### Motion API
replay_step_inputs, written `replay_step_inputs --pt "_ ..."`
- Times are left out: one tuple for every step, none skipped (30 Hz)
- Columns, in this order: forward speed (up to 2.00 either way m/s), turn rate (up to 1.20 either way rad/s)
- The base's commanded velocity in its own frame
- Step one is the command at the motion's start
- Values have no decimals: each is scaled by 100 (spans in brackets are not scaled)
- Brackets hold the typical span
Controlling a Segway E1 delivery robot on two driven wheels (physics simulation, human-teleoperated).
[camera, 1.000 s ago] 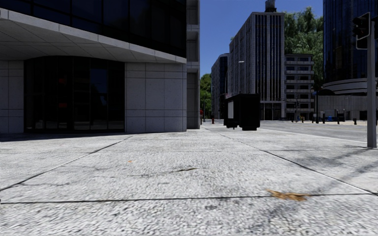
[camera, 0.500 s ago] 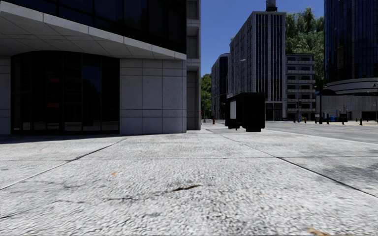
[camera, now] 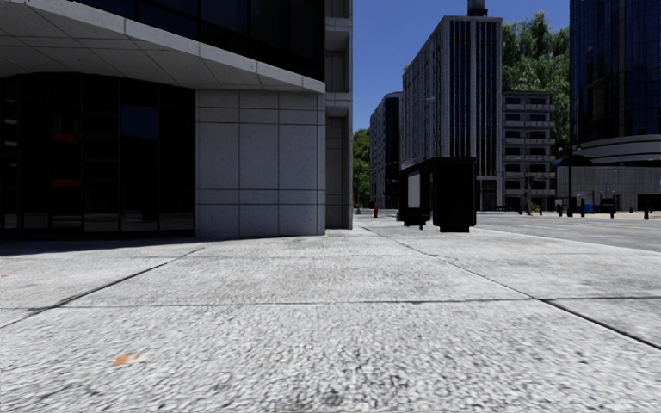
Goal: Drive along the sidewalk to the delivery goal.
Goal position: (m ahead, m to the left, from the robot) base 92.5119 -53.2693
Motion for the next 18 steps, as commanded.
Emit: replay_step_inputs --pt "200 -24" --pt "200 -25" --pt "200 -25" --pt "200 -25" --pt "200 -25" --pt "200 -25" --pt "200 -25" --pt "200 -25" --pt "200 -25" --pt "200 -25" --pt "200 -25" --pt "200 -25" --pt "200 -25" --pt "200 -25" --pt "200 -25" --pt "200 -25" --pt "200 -25" --pt "200 -25"
